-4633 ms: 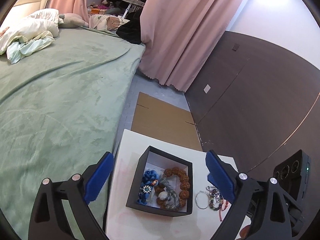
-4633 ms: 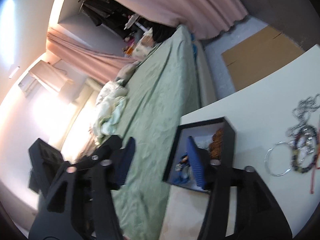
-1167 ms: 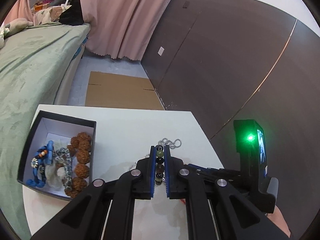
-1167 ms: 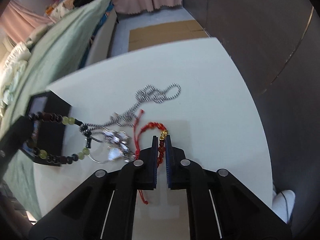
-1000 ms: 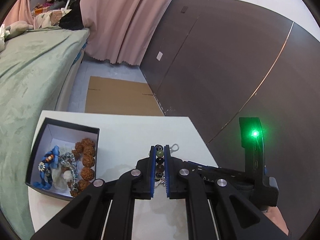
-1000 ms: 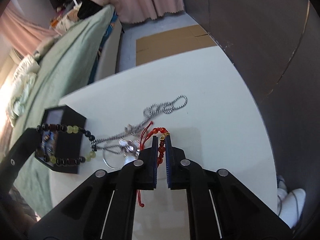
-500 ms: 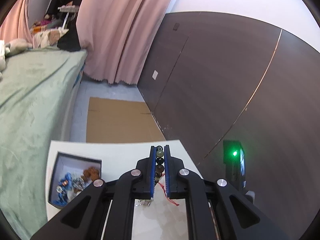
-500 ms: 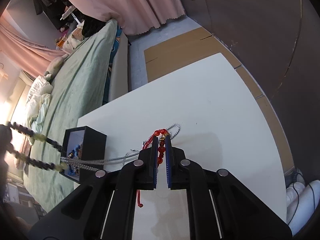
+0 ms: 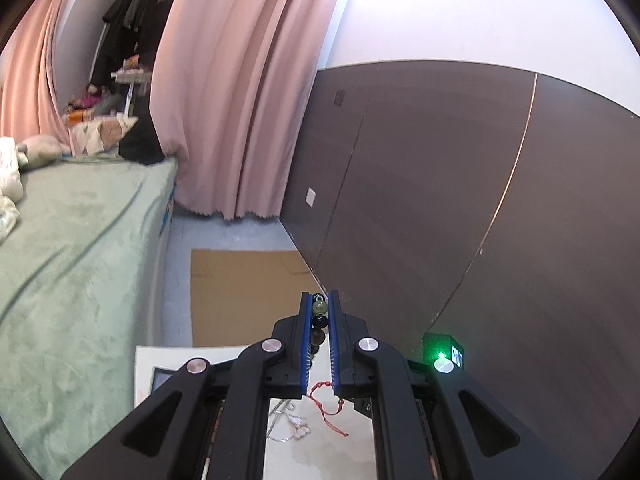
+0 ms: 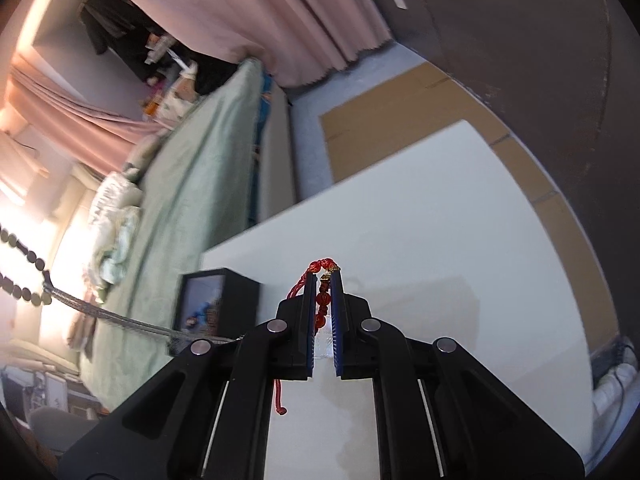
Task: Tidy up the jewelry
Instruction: 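Lower both held bracelets into the black box and open both tools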
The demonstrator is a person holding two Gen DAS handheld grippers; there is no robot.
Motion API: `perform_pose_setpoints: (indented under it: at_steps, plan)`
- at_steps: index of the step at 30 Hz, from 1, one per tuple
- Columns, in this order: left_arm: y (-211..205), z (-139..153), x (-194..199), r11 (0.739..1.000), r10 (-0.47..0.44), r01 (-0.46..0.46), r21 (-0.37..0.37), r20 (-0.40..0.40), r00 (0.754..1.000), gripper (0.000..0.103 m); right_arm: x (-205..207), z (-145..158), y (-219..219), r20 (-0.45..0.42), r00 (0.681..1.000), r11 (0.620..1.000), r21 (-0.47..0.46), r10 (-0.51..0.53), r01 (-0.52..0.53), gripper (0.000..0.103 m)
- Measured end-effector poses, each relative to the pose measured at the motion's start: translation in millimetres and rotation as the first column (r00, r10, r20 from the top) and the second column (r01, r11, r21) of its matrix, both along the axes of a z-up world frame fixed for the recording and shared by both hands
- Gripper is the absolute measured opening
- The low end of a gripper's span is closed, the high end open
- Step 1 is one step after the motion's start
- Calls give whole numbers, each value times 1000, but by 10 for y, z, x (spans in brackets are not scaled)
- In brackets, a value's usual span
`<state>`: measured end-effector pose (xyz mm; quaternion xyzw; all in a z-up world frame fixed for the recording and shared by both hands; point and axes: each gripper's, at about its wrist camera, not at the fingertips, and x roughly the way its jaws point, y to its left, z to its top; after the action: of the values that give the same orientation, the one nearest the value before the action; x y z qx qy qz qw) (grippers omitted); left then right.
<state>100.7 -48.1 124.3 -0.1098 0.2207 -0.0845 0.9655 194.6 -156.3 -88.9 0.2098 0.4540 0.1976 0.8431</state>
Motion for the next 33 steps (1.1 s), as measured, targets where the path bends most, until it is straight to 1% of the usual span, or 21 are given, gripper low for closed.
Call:
perform_pose_setpoints:
  at_steps: [3, 7, 10, 13, 17, 22, 27, 31, 33]
  plan:
    - [54, 134, -57, 1000, 19, -19, 13, 23, 1000, 6, -74, 118, 94, 46, 998, 996, 79, 40, -44, 8]
    - [132, 278, -128, 999, 37, -38, 25, 44, 998, 6, -149, 261, 200, 104, 992, 988, 126, 75, -88, 8]
    - [182, 328, -154, 999, 44, -46, 26, 52, 998, 6, -182, 325, 285, 138, 986, 980, 162, 98, -120, 8]
    - [217, 390, -196, 998, 50, -52, 29, 68, 996, 6, -195, 368, 343, 162, 980, 970, 194, 115, -145, 8]
    - [300, 393, -245, 998, 64, -65, 22, 75, 995, 6, -213, 385, 436, 182, 973, 954, 237, 144, -185, 8]
    - [469, 236, -221, 995, 104, -104, 1, 43, 994, 6, -211, 347, 622, 172, 969, 948, 236, 176, -214, 8]
    - [696, -65, -140, 987, 155, -155, -32, -4, 988, 6, -219, 288, 797, 162, 966, 947, 219, 204, -236, 8]
    - [888, -318, -79, 981, 177, -180, -77, -38, 983, 6, -210, 224, 924, 150, 964, 948, 198, 220, -248, 8]
    - [990, -507, -38, 975, 185, -191, -114, -61, 981, 6, -196, 185, 991, 141, 964, 950, 187, 224, -248, 8]
